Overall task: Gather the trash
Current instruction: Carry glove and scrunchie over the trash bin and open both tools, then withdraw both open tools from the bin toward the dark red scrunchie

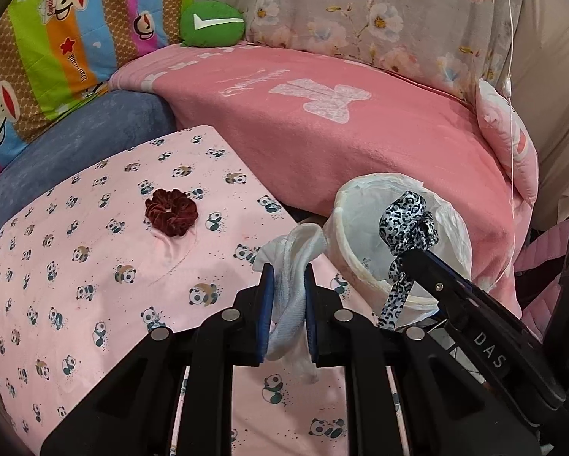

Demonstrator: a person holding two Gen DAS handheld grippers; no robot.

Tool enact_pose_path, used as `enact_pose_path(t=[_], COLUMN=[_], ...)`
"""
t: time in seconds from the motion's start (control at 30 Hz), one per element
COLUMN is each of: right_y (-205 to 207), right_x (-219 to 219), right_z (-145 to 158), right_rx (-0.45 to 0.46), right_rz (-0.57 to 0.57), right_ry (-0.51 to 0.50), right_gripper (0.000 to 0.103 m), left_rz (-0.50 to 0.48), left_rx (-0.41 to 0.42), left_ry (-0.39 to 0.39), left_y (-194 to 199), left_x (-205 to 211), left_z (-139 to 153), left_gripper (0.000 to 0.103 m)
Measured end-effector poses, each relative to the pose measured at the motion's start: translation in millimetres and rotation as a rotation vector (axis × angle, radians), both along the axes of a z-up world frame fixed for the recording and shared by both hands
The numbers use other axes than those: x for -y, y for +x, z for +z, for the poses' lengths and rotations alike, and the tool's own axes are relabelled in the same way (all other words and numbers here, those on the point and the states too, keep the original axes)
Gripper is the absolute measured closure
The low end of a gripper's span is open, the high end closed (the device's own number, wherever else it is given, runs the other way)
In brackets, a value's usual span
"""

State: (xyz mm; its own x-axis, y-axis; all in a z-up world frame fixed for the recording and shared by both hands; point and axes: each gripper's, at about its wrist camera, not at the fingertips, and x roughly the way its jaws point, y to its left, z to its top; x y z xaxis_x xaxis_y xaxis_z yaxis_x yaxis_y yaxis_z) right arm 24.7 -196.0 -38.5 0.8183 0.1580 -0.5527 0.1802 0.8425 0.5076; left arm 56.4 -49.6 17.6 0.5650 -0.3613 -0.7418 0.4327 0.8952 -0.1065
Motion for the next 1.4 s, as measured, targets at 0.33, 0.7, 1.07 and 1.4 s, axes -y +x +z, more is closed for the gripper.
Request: enact_pose_path(t=[0.33,0.7,1.07,1.4], right_y=[-15,-23,-13,0], right_x=[54,104,132,128], right_z=[-6,-21,-36,-43], right_rx=[0.005,-0.016,-0.047,-0.060], right_rz=[-0.097,-0.170,-0.193,-0.175], right_ry=[0.029,0.053,0.059,0.051], right_gripper=[0.089,0.089,0.086,0.076], left_rz=[-0.103,-0.214,-0.155,-0.064], left_rx=[0.019,0.040,0.020,0.000], left_ry=[0.001,-0.002,-0.002,0.018], left_y=[-1,2,22,33], left_x=[54,118,124,90], left_z=[10,10,-5,-19], left_gripper=[0.088,0.088,0.043,0.040])
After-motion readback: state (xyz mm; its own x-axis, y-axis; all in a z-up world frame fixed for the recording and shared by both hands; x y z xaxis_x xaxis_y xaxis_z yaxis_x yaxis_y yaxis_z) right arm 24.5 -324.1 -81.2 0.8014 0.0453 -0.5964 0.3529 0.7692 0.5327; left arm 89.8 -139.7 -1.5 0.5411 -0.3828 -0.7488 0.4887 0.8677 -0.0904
